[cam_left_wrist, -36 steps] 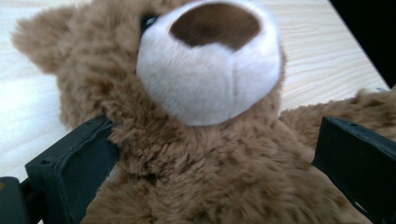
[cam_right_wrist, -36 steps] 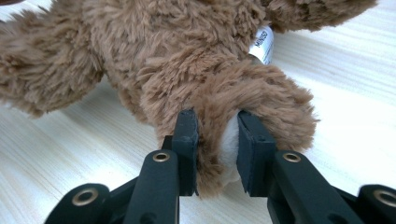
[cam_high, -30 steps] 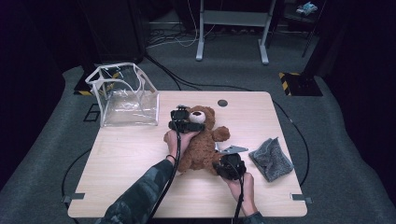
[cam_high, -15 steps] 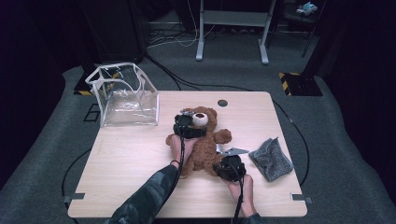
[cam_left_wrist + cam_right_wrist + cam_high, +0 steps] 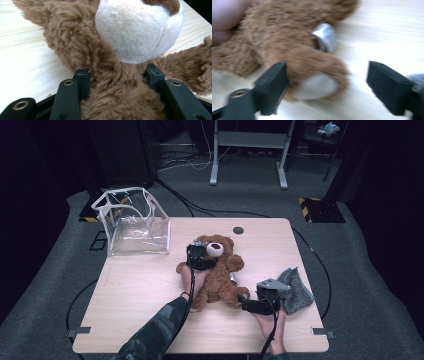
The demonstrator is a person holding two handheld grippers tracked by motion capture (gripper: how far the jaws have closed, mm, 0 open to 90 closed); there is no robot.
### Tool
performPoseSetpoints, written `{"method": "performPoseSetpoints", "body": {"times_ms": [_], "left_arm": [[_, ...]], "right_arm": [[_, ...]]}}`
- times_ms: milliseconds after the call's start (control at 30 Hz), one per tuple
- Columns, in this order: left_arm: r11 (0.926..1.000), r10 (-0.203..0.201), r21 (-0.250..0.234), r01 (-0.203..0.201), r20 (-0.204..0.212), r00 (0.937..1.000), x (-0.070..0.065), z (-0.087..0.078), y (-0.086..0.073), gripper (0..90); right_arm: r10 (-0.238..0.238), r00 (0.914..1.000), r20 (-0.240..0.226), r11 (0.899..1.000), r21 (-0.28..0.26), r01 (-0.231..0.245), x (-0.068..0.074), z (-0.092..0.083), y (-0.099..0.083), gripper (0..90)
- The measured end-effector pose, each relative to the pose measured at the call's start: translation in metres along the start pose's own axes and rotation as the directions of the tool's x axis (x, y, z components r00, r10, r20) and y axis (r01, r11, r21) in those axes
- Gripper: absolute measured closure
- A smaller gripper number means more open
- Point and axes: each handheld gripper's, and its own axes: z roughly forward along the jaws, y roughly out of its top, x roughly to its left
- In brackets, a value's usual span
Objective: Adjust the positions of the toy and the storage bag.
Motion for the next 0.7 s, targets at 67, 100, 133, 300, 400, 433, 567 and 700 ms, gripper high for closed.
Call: {"method": "performPoseSetpoints", "body": {"times_ms": [67,100,133,300,400,433,567,700], "left_arm": [[0.9999,0.0,-0.01,0.0,0.003,1.0,0.001,0.0,0.0,52.8],[0.9999,0.004,-0.014,-0.004,0.006,1.0,0.001,-0.001,0.0,53.0],[0.9998,0.004,-0.018,-0.004,0.005,1.0,0.002,-0.002,0.0,53.3],[0.9994,-0.008,-0.035,0.008,0.012,0.9999,0.003,-0.005,-0.001,54.1],[0.9986,-0.007,-0.053,0.008,0.02,0.9998,0.004,-0.008,-0.001,54.6],[0.9982,-0.001,-0.06,0.003,0.022,0.9998,0.004,-0.009,-0.001,54.8],[0.997,0.002,-0.077,0.0,0.03,0.9996,0.003,-0.013,-0.001,55.6],[0.9923,0.015,-0.124,-0.009,0.046,0.9988,0.005,-0.022,-0.002,56.3]], "right_arm": [[-0.003,0.9987,0.05,1.0,0.007,0.002,-0.009,-0.004,-0.007,7.8],[0.005,0.9981,0.061,1.0,0.012,-0.006,-0.012,-0.003,-0.01,7.1],[0.005,0.9968,0.079,1.0,0.014,-0.006,-0.017,-0.002,-0.016,6.2],[-0.008,0.9907,0.136,0.997,0.083,-0.003,-0.03,0.014,-0.038,4.2],[-0.027,0.988,0.152,0.996,0.086,0.014,-0.03,0.02,-0.043,6.5],[-0.03,0.9871,0.157,0.996,0.083,0.017,-0.029,0.02,-0.043,6.2],[-0.051,0.9826,0.179,0.993,0.116,0.031,-0.029,0.025,-0.042,5.5],[-0.061,0.9826,0.176,0.992,0.118,0.04,-0.031,0.027,-0.041,6.9]]}}
